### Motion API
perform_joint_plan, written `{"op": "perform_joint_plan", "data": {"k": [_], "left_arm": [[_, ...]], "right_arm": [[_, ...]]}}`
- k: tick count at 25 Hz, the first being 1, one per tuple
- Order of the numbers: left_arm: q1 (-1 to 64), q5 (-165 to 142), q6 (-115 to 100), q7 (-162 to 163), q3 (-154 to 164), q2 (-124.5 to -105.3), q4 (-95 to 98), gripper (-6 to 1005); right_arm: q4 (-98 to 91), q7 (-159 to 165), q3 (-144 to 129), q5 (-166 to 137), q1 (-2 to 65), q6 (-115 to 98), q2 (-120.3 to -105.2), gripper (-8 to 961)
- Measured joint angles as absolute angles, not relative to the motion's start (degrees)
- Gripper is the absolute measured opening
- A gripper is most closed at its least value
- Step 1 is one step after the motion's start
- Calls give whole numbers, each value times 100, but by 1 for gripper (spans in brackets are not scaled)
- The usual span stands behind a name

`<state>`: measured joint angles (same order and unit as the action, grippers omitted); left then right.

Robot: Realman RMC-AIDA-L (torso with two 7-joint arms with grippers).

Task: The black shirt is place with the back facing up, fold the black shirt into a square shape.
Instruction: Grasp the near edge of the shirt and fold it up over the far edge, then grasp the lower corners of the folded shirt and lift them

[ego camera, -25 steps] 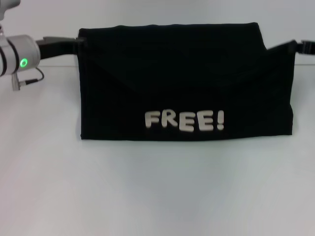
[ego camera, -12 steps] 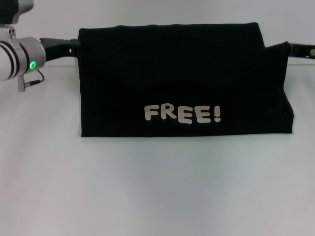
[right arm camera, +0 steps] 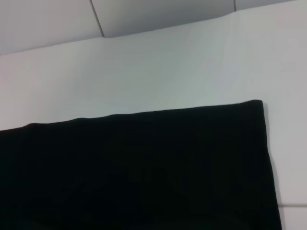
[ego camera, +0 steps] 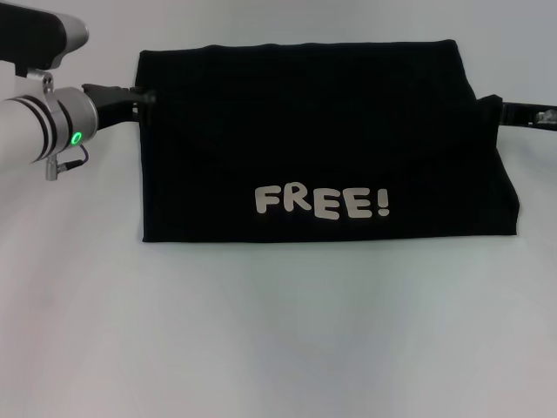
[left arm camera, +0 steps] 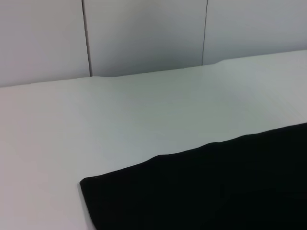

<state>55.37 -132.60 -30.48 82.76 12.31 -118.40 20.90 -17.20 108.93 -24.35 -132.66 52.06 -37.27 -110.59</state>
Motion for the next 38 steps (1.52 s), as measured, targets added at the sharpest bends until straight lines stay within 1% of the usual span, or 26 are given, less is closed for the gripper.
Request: {"op": "perform_joint_plan", "data": {"k": [6,13,15,17,20,22,24,29,31,38], "left_arm": [[5531,-13157,-2807,8245,1230,-11870,2104,181],[5436,-13145,-2919,8585,1245,-11875,2331,448],[5322,-13163,-3244,8851,1310,-11897,2509,541],[5093,-13138,-4002,9232,1439,-11941,2908,634],[4648,-12978,-5635,9467,1531,-11987,3552,865],[4367,-12912,-6561,9496,1537,-11994,3853,872],[4142,-12894,-7120,9556,1545,-11998,4056,878],[3632,-13004,-7640,9916,1660,-11997,4409,894],[3547,-13129,-7596,10105,1664,-11986,4415,901],[3536,-13484,-6907,10982,1748,-12003,4065,900]], "right_arm": [[-1982,10891,-2435,-13271,5107,-3759,-11113,142],[-2614,10941,-2413,-13266,5045,-4081,-11140,466],[-2858,11019,-2382,-13190,4999,-4491,-11132,552],[-3056,11078,-2376,-12970,4879,-5105,-11099,639],[-3245,11067,-2396,-12441,4590,-6063,-11054,648],[-3297,11047,-2424,-12199,4397,-6517,-11046,654],[-3312,11027,-2437,-12093,4232,-6854,-11071,654],[-3275,10730,-2455,-12094,4035,-7236,-11241,653],[-3268,10618,-2492,-12103,4013,-7297,-11318,653],[-3285,10625,-2748,-12105,4069,-7326,-11424,653]]}}
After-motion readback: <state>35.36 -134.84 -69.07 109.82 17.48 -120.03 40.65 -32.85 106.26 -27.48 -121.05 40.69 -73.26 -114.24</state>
